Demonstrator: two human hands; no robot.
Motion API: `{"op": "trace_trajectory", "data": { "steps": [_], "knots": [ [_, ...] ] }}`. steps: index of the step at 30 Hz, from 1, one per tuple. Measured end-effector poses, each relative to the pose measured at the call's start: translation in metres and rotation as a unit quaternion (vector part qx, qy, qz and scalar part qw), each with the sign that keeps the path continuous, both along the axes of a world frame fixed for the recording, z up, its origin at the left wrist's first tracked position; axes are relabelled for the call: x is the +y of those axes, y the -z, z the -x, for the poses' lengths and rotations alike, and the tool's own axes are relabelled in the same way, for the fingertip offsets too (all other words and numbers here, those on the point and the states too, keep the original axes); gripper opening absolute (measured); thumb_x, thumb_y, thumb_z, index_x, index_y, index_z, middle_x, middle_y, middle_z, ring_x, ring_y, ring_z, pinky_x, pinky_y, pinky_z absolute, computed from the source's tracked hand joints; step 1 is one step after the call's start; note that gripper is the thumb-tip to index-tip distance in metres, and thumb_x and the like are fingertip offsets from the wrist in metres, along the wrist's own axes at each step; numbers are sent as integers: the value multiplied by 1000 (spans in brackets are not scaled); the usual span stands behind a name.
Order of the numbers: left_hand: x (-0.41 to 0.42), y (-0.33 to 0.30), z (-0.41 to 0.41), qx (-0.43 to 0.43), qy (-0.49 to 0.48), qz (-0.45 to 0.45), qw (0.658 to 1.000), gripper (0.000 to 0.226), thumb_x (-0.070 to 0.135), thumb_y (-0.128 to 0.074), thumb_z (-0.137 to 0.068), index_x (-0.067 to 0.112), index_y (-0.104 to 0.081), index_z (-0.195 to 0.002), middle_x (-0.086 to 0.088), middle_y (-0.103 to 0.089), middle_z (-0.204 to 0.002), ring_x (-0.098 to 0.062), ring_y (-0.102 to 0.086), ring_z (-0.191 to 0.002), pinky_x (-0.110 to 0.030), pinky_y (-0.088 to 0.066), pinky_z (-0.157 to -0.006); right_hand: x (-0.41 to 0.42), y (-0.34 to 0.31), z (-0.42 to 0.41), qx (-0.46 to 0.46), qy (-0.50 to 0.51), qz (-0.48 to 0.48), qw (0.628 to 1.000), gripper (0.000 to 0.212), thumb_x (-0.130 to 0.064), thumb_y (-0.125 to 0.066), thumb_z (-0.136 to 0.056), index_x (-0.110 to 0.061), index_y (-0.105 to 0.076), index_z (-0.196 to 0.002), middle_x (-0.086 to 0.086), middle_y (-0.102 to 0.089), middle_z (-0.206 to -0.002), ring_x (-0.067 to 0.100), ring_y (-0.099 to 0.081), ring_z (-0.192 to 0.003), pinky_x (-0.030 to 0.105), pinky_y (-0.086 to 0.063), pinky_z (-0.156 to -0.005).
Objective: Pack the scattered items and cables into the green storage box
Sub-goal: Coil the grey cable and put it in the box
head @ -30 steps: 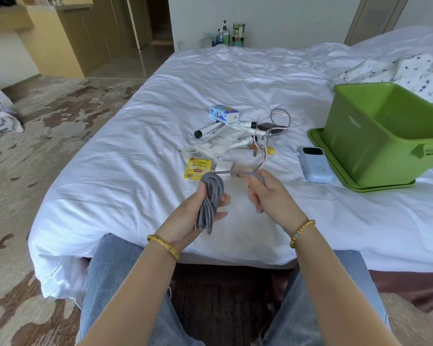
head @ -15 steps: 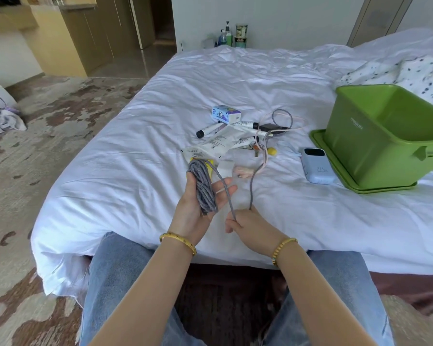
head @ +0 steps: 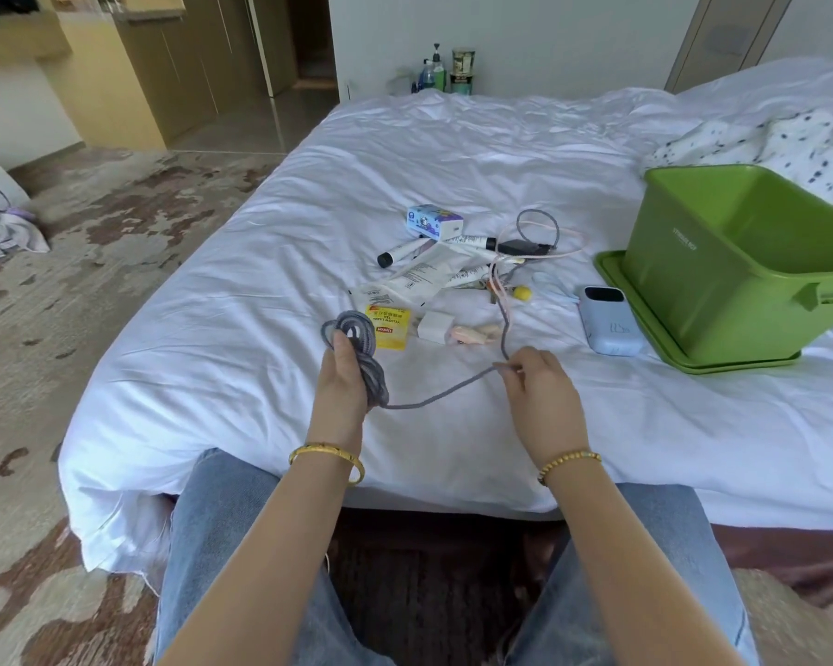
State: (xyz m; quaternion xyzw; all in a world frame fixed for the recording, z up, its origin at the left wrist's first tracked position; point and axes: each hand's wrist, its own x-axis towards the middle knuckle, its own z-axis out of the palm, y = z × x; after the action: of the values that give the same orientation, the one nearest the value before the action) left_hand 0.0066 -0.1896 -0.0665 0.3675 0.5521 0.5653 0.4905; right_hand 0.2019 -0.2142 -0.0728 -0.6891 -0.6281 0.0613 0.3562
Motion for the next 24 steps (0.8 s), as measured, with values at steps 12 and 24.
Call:
{"op": "trace_trajectory", "data": {
  "steps": [12,24],
  "knots": [
    [-24,12,-23,337,206,-47,918,41,57,-61,-76,20,-47,-90,7,-57,-76,-13,-55,-72,-24,-40,-60,-6,-57,23,14,-171,-128,977,12,-4,-58,-88,1,-69,-89,12,-68,-89,26,-63,-84,34,-49,-77],
    [-20,17,-13,342,330,-3,880,22,41,-51,-88,26,-42,-74,8,-48,-54,-2,-41,-39,-15,-36,-45,-8,-51,30,-105,-177,-160,965,8,-6,-63,-81,-1,-70,-79,13,-62,-78,30,-60,-74,38,-53,-52]
  ]
}}
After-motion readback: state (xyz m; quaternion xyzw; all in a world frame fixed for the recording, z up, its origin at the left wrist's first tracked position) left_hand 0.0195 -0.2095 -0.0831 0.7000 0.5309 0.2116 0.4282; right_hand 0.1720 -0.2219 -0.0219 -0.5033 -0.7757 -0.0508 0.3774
